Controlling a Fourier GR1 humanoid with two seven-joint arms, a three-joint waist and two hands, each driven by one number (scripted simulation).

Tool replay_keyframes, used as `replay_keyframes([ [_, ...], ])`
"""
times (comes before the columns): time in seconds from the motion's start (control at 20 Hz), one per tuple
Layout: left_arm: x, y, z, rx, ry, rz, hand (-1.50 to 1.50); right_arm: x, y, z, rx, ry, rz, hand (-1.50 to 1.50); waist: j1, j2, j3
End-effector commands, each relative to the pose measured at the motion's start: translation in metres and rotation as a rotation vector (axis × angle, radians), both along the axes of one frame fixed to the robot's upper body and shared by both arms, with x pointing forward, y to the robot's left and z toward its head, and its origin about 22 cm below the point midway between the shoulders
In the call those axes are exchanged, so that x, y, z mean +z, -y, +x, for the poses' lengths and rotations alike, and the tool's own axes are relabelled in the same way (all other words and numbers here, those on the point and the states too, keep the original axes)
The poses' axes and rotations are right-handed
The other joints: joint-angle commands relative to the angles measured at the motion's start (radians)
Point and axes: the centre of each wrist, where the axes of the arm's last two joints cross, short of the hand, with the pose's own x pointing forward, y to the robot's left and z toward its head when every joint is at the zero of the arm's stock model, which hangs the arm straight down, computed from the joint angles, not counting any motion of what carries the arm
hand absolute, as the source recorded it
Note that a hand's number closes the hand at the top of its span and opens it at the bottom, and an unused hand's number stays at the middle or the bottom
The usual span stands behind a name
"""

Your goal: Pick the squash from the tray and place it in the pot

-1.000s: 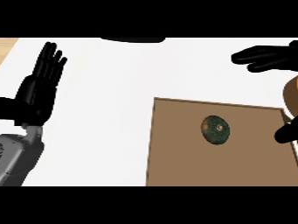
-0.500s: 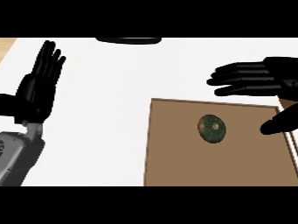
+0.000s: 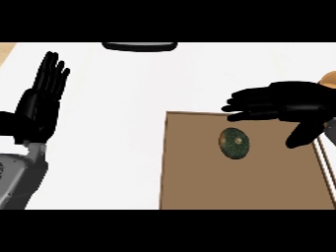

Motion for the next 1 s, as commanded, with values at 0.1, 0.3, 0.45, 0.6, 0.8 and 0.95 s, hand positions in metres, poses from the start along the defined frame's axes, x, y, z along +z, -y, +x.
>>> replay_keyframes([
  [0.1, 0.014, 0.004, 0.011, 0.035, 0.012, -0.010, 0.00, -0.020, 0.005, 0.014, 0.154, -0.101, -0.025, -1.50, -0.021, -0.005, 0.000],
  [0.3, -0.002, 0.001, -0.008, 0.009, -0.004, -0.005, 0.00, -0.061, -0.005, 0.005, 0.187, -0.110, 0.022, -1.50, -0.020, -0.008, 0.000],
  [0.45, 0.002, -0.014, 0.012, 0.031, 0.000, 0.018, 0.00, -0.063, -0.040, 0.012, 0.201, -0.081, 0.043, -1.50, -0.029, -0.006, -0.001],
  [0.6, 0.003, 0.001, -0.008, 0.007, -0.012, 0.000, 0.00, -0.050, -0.017, 0.023, 0.182, -0.079, 0.029, -1.50, -0.025, -0.010, -0.001],
  [0.8, 0.008, 0.005, -0.007, 0.022, -0.016, 0.000, 0.00, -0.077, 0.000, 0.017, 0.112, -0.037, -0.045, -1.50, -0.031, -0.011, -0.001],
  [0.95, -0.013, -0.007, 0.005, 0.043, -0.020, 0.006, 0.00, -0.085, -0.059, 0.006, 0.132, -0.019, -0.040, -1.50, -0.041, -0.011, -0.001],
])
